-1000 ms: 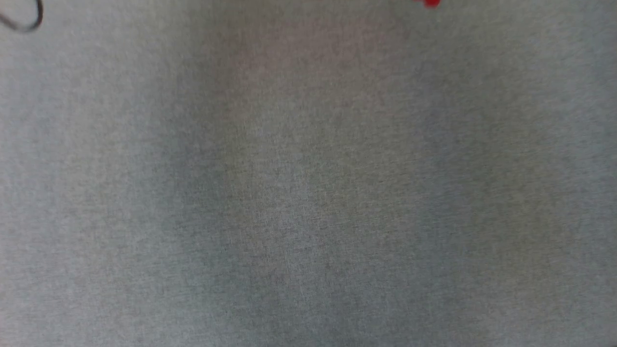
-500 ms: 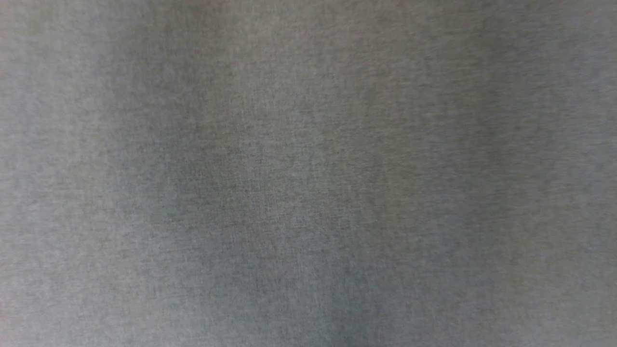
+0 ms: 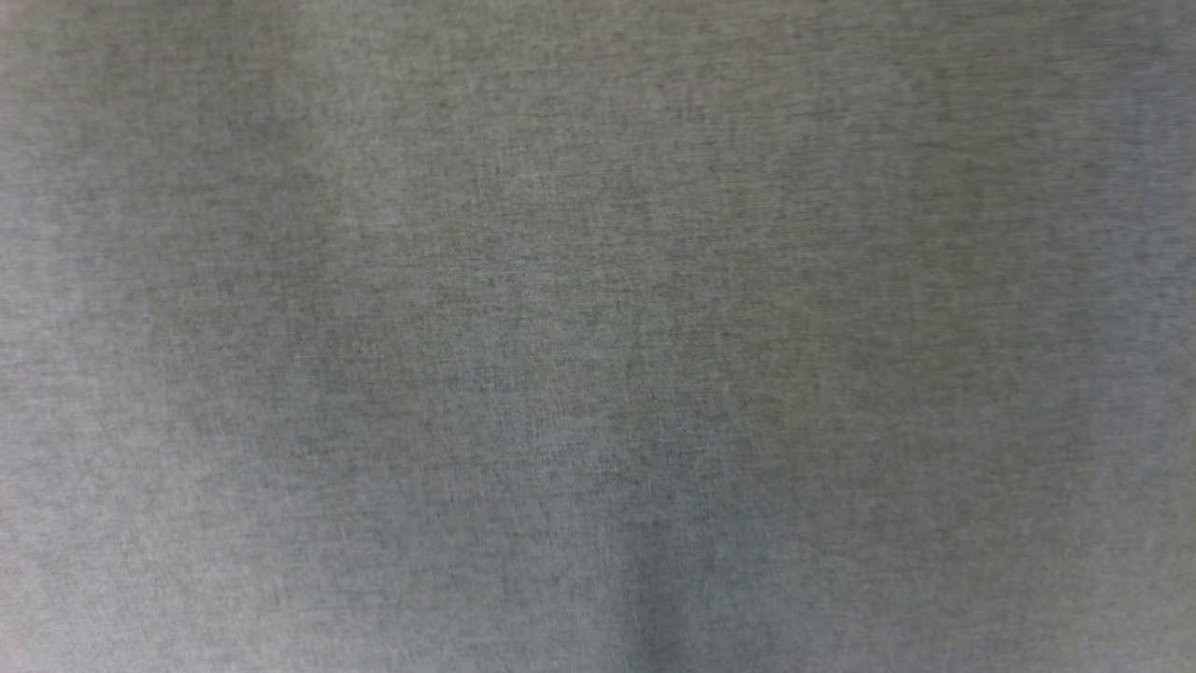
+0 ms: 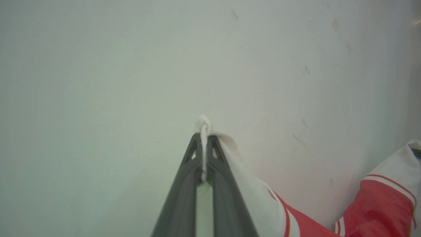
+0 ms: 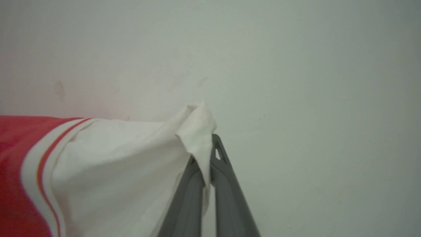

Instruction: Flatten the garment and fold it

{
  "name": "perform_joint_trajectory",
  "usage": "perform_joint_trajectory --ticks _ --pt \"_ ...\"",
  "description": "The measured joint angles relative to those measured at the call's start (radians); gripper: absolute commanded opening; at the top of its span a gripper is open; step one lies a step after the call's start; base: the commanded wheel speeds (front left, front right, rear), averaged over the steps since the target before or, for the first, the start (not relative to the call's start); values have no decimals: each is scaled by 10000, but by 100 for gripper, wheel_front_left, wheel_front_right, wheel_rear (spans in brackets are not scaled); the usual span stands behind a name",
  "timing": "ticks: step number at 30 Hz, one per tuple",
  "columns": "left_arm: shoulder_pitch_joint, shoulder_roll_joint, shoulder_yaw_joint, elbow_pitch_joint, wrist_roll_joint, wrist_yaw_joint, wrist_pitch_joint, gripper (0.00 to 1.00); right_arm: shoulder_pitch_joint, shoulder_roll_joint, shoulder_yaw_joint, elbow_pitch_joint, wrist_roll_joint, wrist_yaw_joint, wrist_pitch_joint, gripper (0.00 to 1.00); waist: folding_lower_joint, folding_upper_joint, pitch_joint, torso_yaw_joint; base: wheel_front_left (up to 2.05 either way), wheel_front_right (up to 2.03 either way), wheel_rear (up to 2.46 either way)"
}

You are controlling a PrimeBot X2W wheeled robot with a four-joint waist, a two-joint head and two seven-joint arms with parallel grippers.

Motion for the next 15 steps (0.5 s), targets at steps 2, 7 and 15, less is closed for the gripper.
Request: perform_joint_trajectory --ticks 2,7,15 --pt "420 15 140 -102 -123 -86 -2 0 266 0 161 -98 -2 0 -121 0 0 0 60 64 0 0 0" --pt "1780 238 267 -637 -460 -255 -12 0 1194 -42 569 -662 408 0 -407 0 -2 0 -190 158 0 0 0" --pt "5043 1271 15 -2635 -1831 -337 303 0 4241 -316 621 -2631 2100 0 -146 0 -3 0 -1131 125 0 0 0"
